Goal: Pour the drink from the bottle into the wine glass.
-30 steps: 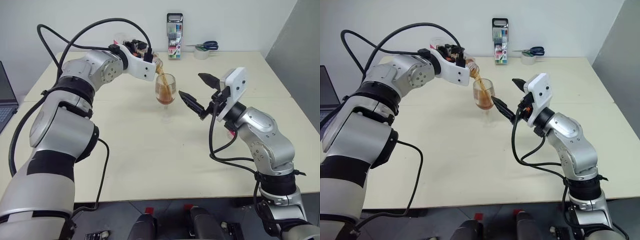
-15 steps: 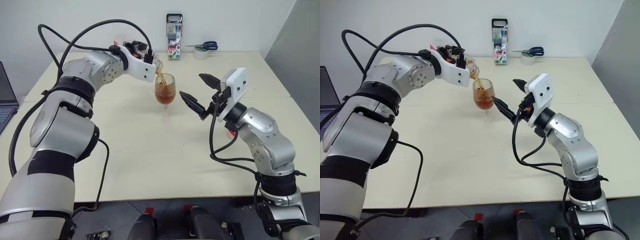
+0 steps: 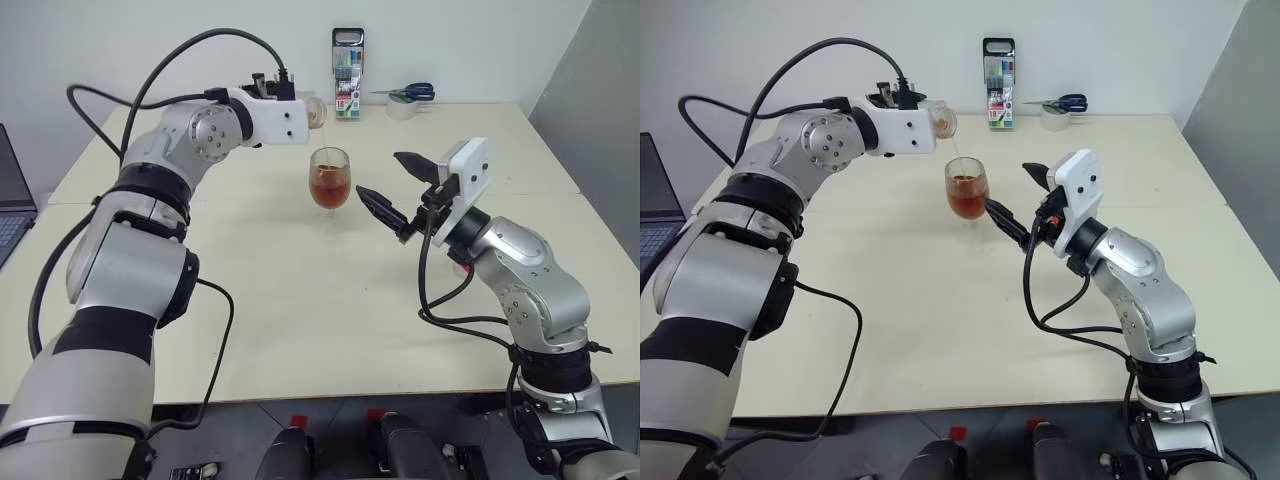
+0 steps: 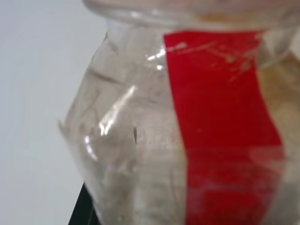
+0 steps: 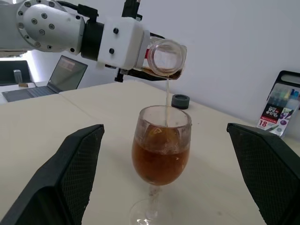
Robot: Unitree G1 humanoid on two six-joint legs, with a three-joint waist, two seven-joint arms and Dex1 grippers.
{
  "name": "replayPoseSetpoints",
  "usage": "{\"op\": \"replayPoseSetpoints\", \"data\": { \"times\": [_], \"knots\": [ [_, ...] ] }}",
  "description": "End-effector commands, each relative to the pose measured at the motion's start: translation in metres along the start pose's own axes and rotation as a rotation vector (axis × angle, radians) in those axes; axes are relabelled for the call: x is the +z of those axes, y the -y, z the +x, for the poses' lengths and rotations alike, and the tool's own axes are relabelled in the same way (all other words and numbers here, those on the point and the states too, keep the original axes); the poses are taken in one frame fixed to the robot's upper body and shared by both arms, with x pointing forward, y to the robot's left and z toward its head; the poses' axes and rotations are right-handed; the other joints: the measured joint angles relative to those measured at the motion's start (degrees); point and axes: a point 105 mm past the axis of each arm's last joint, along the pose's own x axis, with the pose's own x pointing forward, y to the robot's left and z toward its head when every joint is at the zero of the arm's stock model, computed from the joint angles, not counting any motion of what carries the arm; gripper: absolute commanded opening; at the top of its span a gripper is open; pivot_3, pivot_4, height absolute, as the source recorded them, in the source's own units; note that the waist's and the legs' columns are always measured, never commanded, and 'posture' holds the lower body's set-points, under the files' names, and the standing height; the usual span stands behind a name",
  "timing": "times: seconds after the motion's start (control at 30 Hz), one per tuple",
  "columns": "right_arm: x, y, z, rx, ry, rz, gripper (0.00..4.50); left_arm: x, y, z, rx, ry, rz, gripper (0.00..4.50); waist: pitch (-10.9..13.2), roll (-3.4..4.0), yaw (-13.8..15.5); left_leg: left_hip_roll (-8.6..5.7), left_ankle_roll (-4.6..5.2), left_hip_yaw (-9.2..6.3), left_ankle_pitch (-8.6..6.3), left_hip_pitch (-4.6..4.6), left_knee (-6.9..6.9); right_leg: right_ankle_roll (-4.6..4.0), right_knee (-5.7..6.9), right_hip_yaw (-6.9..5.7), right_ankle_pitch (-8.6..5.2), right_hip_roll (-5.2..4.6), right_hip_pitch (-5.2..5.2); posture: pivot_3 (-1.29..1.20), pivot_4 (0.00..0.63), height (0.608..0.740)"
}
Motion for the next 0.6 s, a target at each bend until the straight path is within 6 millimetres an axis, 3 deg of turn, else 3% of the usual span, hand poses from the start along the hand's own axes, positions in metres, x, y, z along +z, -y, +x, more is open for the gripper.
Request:
{"op": "replayPoseSetpoints", "data": {
  "times": [0.03,0.13,0.2,0.3,0.4,0.6],
  "knots": [
    [0.024,-0.010,0.003,0.043,0.080,-0.009,4.50,0.009,-0.033,-0.010,0.135,0.084,-0.133,1.64,0.00,0.00,-0.02,0.07,0.00,0.00,0.00,0.00,0.00,0.00,0.02,0.00,0.00,0.00,0.00,0.00,0.150,0.740],
    [0.026,-0.016,0.002,0.085,0.087,0.008,4.50,-0.011,-0.047,-0.023,0.244,0.058,-0.396,1.64,0.00,0.00,-0.17,0.14,0.00,-0.01,0.00,-0.02,0.05,0.00,0.06,0.00,0.00,0.00,-0.02,0.00,0.150,0.740],
    [0.025,-0.016,-0.002,0.098,0.086,0.015,4.50,-0.029,-0.045,-0.033,0.299,0.008,-0.516,1.64,-0.01,0.01,-0.47,0.22,0.00,-0.04,0.00,-0.01,0.08,0.00,0.13,-0.01,0.00,-0.01,-0.02,0.00,0.150,0.740],
    [0.020,-0.019,-0.013,0.143,0.068,0.035,4.50,-0.066,-0.018,-0.054,0.370,-0.113,-0.732,1.64,-0.06,0.06,-1.14,0.25,0.01,-0.16,0.00,0.11,0.08,0.00,0.21,0.08,0.00,-0.03,0.02,0.00,0.150,0.740],
    [-0.003,-0.034,-0.034,0.272,-0.018,-0.008,4.50,-0.088,0.015,-0.076,0.448,-0.193,-0.965,1.64,-0.06,0.04,-1.34,0.29,0.01,-0.35,-0.01,0.13,0.13,0.00,0.22,0.04,-0.01,-0.04,0.07,0.00,0.150,0.740],
    [-0.029,-0.057,-0.056,0.407,-0.079,0.011,4.50,-0.098,0.059,-0.104,0.533,-0.243,-1.222,1.64,-0.02,-0.07,-0.67,0.26,0.02,-0.49,-0.02,-0.04,0.58,0.03,0.30,-0.01,-0.02,-0.09,0.10,0.00,0.150,0.740]
  ]
}}
